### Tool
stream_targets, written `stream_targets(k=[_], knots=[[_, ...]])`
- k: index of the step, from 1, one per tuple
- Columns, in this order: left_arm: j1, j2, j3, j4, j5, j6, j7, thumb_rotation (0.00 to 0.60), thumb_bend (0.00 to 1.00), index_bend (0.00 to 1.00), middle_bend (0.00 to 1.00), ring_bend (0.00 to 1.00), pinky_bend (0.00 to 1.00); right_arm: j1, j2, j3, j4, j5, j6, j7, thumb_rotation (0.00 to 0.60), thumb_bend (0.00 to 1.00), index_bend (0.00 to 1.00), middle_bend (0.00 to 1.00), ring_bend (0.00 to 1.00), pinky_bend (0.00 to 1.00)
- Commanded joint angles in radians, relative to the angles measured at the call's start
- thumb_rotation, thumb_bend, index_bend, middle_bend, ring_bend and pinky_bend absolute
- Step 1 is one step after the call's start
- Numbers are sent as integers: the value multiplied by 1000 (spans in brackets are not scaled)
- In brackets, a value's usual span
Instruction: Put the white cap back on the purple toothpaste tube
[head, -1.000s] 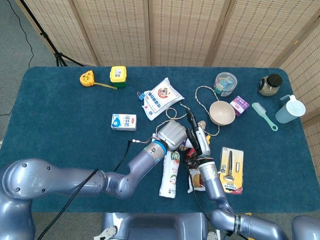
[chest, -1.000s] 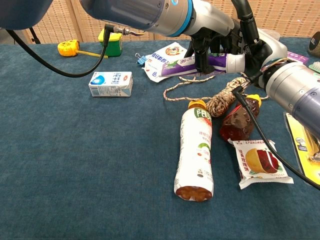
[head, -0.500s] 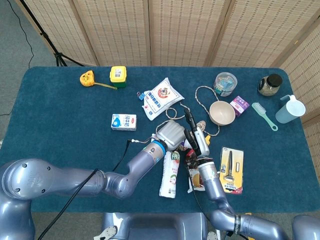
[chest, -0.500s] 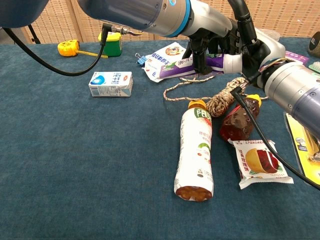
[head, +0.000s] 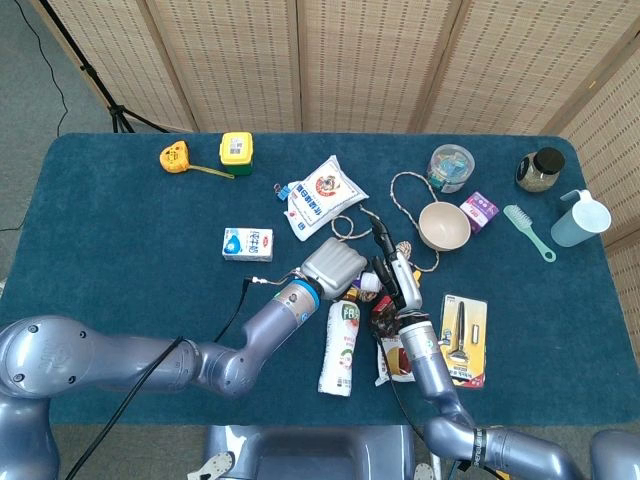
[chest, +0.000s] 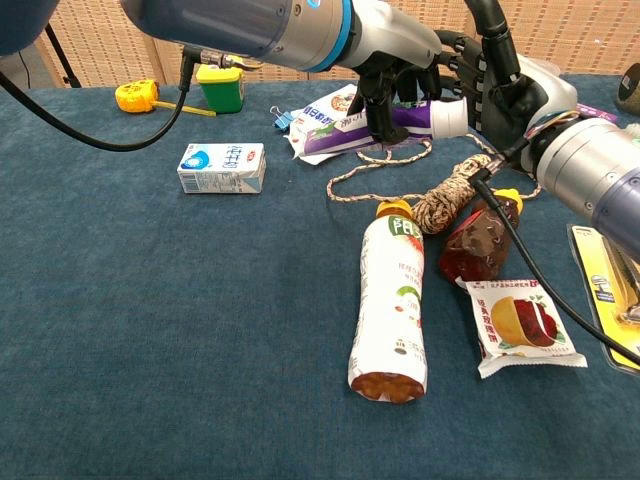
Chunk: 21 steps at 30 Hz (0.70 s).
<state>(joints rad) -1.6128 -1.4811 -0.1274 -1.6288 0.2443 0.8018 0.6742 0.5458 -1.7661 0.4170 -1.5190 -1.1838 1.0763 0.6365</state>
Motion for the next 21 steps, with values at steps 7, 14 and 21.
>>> stream_targets(k=[7,14,21], knots=[[72,49,13,-78,92,52,-49,600,705,660,548,476,516,0,37,9,-5,2,-11,-2,67,0,0,0,0,0],[134,97,20,-138,154,81,-90,600,706,660,548,475,516,-1,81,16,-15,9,-26,-8,66,0,0,0,0,0],[206,129,66,-187,237,90,-114,600,705,660,548,473,516,-6,136,19,-20,18,-42,-15,67,0,0,0,0,0]])
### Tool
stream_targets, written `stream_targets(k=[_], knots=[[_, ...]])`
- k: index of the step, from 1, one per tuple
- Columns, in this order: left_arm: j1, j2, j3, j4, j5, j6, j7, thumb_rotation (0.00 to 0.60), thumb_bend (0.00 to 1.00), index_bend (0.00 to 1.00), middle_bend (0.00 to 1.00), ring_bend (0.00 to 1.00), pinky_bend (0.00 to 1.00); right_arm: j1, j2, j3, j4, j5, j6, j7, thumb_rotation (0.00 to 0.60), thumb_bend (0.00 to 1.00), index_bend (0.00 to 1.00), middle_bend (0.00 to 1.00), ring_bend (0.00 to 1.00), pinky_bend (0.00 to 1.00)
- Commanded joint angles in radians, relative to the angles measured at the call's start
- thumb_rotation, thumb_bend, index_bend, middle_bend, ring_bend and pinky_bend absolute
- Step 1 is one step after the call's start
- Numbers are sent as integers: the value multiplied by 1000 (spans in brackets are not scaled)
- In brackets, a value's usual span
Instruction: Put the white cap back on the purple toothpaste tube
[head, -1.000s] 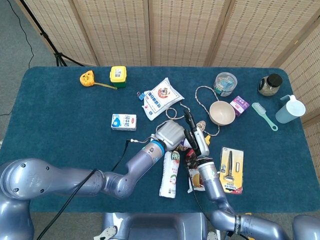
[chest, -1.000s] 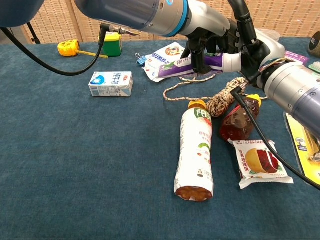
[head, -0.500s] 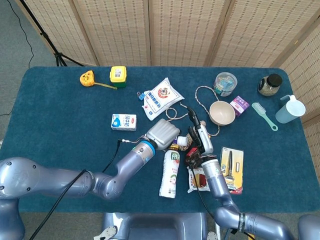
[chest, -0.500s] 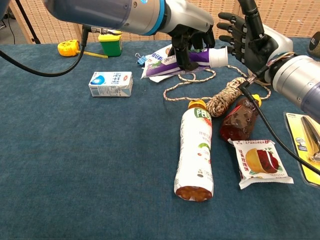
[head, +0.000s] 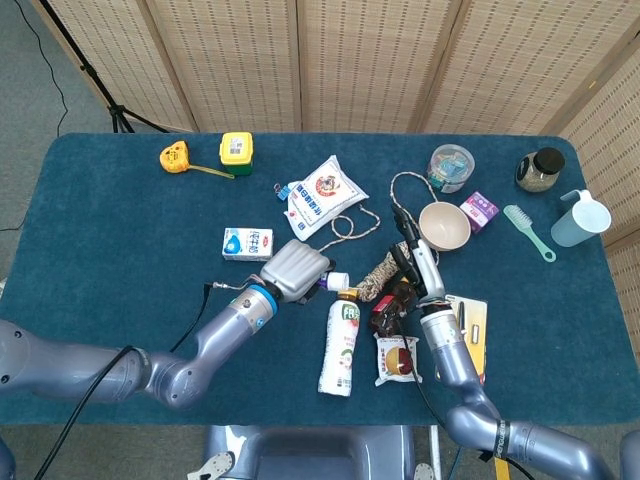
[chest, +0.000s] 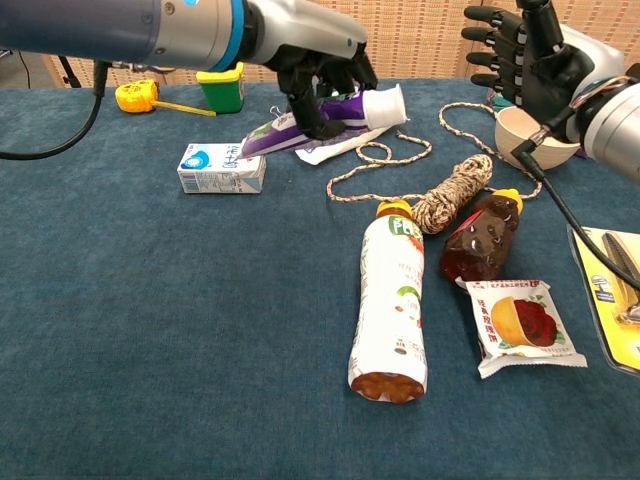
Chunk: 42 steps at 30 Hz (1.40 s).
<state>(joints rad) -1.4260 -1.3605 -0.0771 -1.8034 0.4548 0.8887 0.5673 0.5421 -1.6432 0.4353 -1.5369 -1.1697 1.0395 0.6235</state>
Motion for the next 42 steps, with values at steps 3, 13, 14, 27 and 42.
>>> stream_targets(k=[3,13,14,27,42], knots=[[42,1,37,-11,49,4,-8,600,704,660,548,470,516,-6,27,0,-3,6,-6,-4,67,0,0,0,0,0],[73,-58,75,48,36,-23,5,600,678,481,420,342,516,-20,63,-13,-3,6,-7,2,69,0,0,0,0,0],[73,-62,77,55,30,-31,6,600,671,420,371,302,514,-21,66,-14,-2,6,-7,3,69,0,0,0,0,0],[84,-36,100,75,-29,-102,-8,600,523,26,8,0,237,-34,107,-17,28,9,-9,22,68,0,0,0,0,0],[268,150,63,-52,145,28,-191,600,522,0,0,0,237,-38,177,-28,67,-8,-25,17,74,0,0,0,0,0]])
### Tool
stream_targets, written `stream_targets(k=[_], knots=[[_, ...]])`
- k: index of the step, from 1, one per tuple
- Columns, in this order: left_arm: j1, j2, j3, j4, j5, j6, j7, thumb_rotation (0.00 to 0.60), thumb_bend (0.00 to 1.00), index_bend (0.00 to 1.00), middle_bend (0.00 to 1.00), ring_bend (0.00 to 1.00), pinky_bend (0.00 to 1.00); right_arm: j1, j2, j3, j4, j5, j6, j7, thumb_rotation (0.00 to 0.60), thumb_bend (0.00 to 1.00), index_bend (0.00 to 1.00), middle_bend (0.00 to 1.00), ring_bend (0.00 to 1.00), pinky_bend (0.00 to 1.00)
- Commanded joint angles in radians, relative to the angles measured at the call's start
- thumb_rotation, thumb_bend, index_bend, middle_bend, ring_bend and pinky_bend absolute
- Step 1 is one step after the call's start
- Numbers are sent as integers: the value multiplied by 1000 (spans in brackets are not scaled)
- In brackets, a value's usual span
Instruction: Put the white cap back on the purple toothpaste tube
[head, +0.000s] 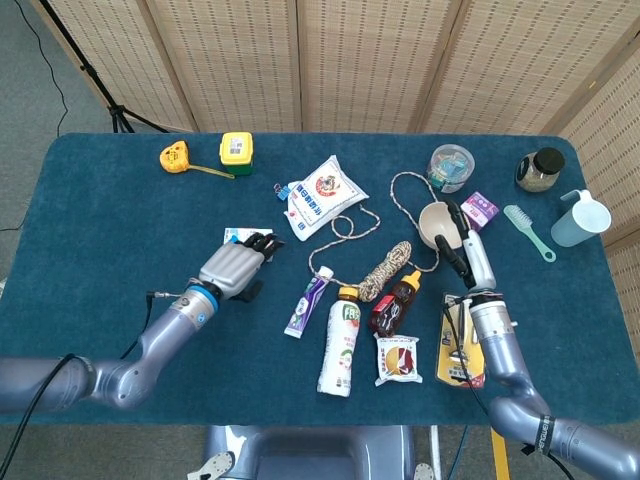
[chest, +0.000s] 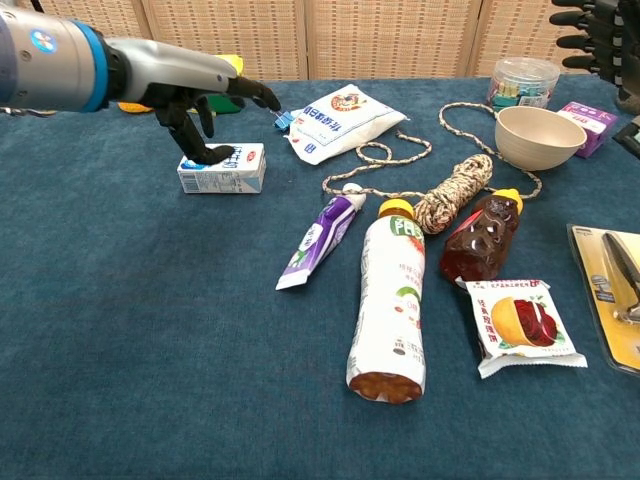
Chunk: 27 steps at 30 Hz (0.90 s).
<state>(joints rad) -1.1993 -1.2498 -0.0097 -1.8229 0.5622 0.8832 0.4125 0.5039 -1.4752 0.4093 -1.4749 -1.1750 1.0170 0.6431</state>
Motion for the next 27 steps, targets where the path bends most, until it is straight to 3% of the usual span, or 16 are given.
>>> stream_targets(k=[1,6,8,10,14,18,22,27], knots=[[60,56,-4,-44,56,50,-49,600,522,0,0,0,237,-1,14,-3,9,-3,-3,-5,74,0,0,0,0,0],[200,161,24,-111,177,168,-134,600,522,4,3,0,237,-15,52,-15,23,-8,3,-26,89,0,0,0,0,0],[248,187,34,-121,219,201,-164,600,522,17,14,0,237,-20,63,-22,26,-12,12,-50,161,0,0,0,0,0],[310,211,48,-128,271,252,-192,600,522,30,25,0,237,-29,74,-32,31,-11,31,-91,310,0,0,0,0,0],[421,238,79,-131,355,361,-215,600,522,69,46,4,237,-52,92,-50,29,-12,69,-149,466,0,0,0,0,0],[530,252,101,-119,419,469,-237,600,522,118,78,35,237,-74,112,-68,27,-22,103,-195,534,0,0,0,0,0],[646,234,110,-75,486,596,-257,600,522,277,195,156,249,-101,131,-92,33,-41,156,-268,595,0,1,0,0,0],[741,203,108,-8,556,693,-257,600,522,453,335,274,320,-141,158,-122,42,-57,212,-340,600,0,81,2,0,0]])
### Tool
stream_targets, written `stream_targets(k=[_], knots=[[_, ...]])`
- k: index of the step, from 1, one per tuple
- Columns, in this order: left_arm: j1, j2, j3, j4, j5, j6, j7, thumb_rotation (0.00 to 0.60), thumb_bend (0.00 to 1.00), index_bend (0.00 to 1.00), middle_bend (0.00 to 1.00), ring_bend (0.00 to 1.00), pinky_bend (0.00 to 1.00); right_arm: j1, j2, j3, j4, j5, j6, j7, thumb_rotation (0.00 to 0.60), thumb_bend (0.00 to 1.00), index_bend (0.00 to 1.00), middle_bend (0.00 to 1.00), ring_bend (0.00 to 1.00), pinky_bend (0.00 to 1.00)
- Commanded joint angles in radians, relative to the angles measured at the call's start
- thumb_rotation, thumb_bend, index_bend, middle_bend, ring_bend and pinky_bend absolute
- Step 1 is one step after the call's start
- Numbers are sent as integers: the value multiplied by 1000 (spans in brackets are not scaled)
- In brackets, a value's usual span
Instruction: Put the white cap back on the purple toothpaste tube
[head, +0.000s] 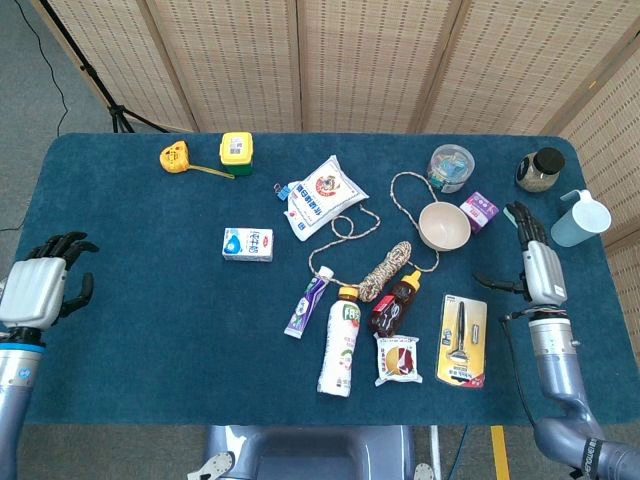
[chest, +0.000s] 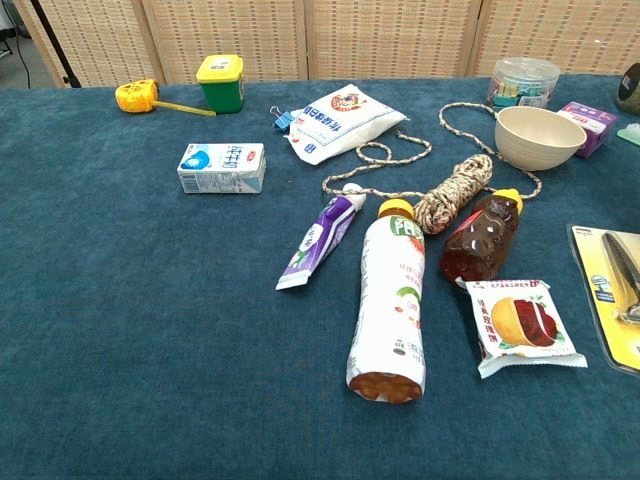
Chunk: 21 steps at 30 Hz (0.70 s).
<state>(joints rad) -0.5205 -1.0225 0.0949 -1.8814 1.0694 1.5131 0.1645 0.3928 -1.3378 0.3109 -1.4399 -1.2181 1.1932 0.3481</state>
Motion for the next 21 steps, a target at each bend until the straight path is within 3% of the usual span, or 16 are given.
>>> stream_targets(k=[1,4,8,11,16,21], knots=[[76,-32,2,62,63,75,-11,600,522,492,369,301,342,-36,25,-28,5,-19,46,-53,600,0,110,10,0,0],[115,-44,0,83,86,95,-16,600,522,544,411,339,383,-55,41,-56,9,-55,76,-90,600,0,160,49,17,0],[157,-43,2,98,119,95,-24,600,522,529,414,335,384,-80,75,-106,13,-117,103,-140,600,0,177,59,24,0],[190,-36,16,107,150,83,-48,600,519,457,383,303,380,-105,105,-140,0,-146,117,-159,600,0,178,64,23,0],[231,-14,28,99,178,54,-74,600,503,270,221,184,329,-151,137,-174,-24,-168,171,-235,600,0,171,65,23,0],[276,-18,31,103,218,63,-78,600,503,245,196,156,317,-205,177,-202,-81,-172,227,-327,600,0,162,64,20,0]])
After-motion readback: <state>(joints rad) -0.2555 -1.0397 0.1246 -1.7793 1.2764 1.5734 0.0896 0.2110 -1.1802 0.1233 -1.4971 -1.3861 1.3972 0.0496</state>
